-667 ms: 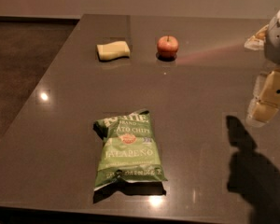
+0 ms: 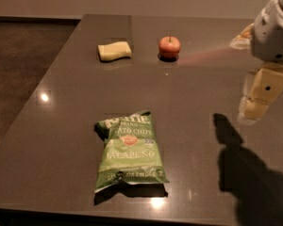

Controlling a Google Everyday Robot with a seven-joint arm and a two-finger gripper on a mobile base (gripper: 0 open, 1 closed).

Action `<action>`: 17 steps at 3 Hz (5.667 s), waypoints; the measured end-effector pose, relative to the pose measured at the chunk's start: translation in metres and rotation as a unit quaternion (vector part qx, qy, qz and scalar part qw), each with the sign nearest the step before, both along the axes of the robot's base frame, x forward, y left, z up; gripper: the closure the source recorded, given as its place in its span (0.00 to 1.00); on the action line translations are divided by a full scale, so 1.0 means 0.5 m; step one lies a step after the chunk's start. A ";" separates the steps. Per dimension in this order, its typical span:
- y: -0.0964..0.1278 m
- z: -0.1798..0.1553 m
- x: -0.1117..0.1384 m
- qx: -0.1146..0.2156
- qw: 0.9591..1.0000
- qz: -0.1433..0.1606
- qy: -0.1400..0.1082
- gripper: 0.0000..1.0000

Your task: Pick green jalapeno chip bag

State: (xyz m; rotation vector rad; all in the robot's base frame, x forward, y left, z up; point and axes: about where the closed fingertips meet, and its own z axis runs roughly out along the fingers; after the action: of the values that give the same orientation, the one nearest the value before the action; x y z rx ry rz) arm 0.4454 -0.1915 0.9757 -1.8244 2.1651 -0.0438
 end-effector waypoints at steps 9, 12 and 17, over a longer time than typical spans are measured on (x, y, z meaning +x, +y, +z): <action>0.413 -0.222 -0.074 -0.024 0.941 0.331 0.062 0.00; 0.435 -0.235 -0.088 -0.037 0.930 0.357 0.074 0.44; 0.368 -0.097 0.024 -0.031 0.954 0.297 0.026 1.00</action>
Offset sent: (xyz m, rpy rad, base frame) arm 0.0122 0.1027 -0.0407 0.0051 0.0966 0.3238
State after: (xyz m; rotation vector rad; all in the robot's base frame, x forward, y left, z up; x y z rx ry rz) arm 0.4577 -0.0074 0.9270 -2.4561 1.5703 0.0716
